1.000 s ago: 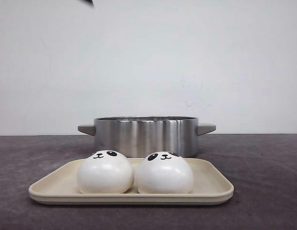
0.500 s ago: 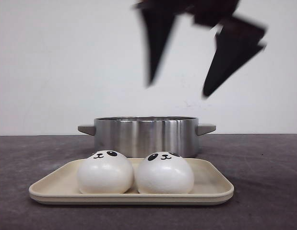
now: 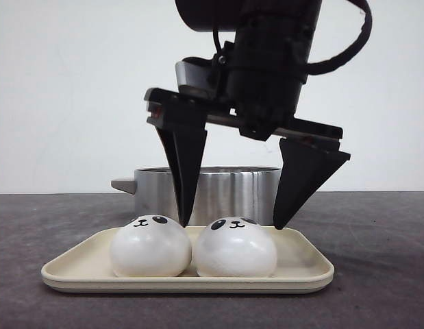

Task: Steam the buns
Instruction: 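Lower the right gripper onto the near panda bun and grasp it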

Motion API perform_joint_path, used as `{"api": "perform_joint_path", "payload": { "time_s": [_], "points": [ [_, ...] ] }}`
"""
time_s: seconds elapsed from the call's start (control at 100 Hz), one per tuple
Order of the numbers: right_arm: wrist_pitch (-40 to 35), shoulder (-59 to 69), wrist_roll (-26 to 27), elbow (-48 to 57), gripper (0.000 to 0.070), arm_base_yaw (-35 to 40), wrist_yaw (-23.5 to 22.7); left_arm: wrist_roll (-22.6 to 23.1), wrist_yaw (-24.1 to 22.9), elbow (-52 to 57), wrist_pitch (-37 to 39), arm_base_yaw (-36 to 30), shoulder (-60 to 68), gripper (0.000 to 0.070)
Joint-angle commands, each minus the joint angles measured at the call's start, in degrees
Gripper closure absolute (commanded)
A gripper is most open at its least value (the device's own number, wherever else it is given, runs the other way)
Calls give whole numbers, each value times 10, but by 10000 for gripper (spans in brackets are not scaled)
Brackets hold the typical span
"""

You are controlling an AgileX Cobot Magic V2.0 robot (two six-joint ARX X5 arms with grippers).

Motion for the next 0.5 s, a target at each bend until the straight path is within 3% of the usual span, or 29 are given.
{"api": "perform_joint_path", "payload": {
  "time_s": [0.0, 0.18, 0.23, 0.33, 0.42, 0.49],
  "points": [
    [6, 21, 6, 10, 96, 2, 2, 7, -2, 14, 1, -4, 4, 185],
    [9, 49, 6, 10, 100, -1, 2, 7, -2, 14, -4, -4, 4, 185],
    [11, 54, 6, 10, 141, -1, 2, 7, -2, 14, -5, -4, 3, 185],
    [13, 54, 6, 10, 354, -2, 2, 7, -2, 14, -6, -4, 3, 185],
    [14, 54, -2, 10, 686, -2, 2, 7, -2, 14, -9, -4, 3, 185],
    [14, 54, -12, 10, 691, -2, 6, 7, -2, 14, -9, -4, 3, 185]
  ]
}}
